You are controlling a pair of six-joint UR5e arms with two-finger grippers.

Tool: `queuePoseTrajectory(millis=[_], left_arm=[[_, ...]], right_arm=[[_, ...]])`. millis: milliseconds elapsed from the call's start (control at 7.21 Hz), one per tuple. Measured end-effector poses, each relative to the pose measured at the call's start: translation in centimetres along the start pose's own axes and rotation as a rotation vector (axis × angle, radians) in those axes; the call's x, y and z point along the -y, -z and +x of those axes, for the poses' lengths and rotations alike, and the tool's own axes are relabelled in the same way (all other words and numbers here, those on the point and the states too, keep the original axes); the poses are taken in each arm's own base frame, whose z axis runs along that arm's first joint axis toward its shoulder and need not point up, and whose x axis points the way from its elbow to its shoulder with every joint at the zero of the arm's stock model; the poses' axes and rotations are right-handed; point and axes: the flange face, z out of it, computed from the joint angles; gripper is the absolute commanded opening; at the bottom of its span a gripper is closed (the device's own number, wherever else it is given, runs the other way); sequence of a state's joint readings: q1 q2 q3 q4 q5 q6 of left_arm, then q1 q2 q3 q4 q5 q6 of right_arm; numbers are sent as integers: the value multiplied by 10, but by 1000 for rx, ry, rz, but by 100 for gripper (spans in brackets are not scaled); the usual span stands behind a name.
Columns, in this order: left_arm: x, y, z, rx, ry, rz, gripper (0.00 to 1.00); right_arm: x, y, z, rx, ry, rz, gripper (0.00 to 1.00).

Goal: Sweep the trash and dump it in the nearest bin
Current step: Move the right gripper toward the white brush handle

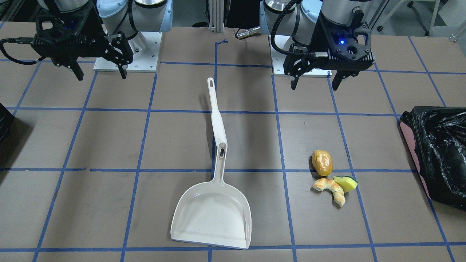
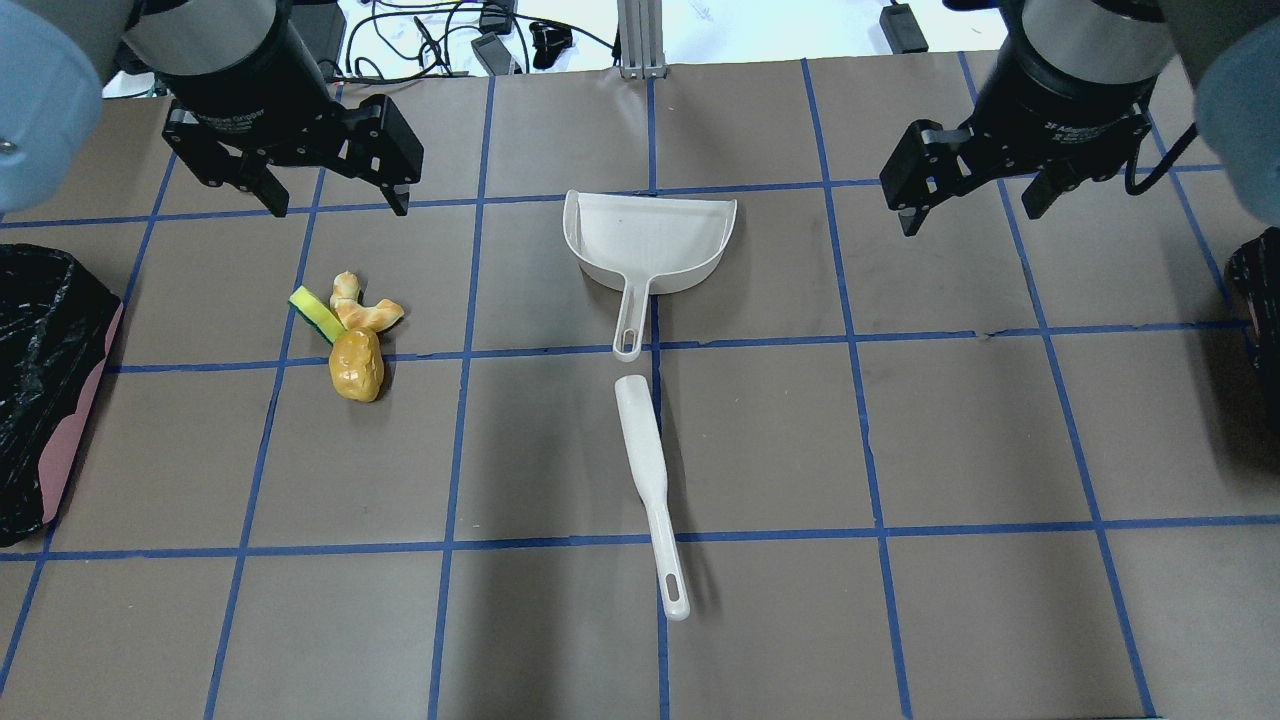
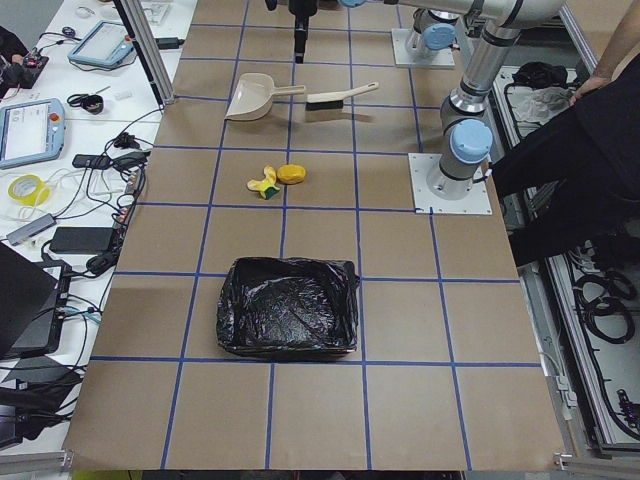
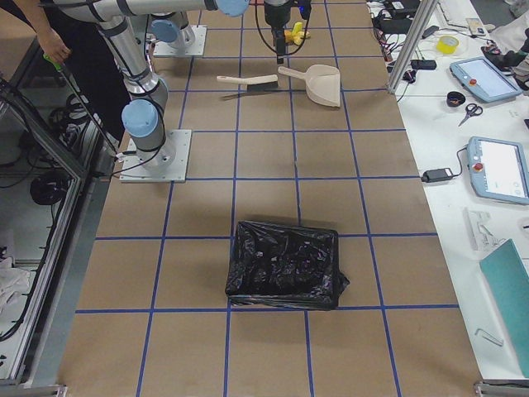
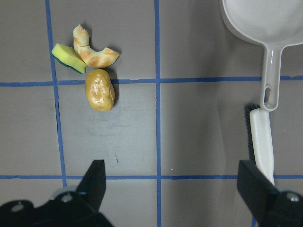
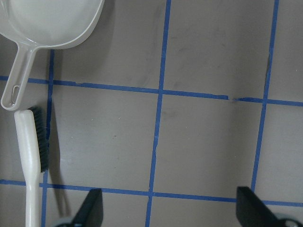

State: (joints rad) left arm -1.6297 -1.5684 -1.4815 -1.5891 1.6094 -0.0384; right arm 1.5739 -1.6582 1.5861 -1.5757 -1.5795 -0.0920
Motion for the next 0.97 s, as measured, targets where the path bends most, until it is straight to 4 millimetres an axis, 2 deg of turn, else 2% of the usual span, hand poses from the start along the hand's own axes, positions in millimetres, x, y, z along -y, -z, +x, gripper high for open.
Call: queuePoseTrajectory(millis=[971], left_arm=[[-2, 1, -1, 3, 0, -9, 100]], right_arm=[[4, 5, -1, 1, 1, 47, 100]])
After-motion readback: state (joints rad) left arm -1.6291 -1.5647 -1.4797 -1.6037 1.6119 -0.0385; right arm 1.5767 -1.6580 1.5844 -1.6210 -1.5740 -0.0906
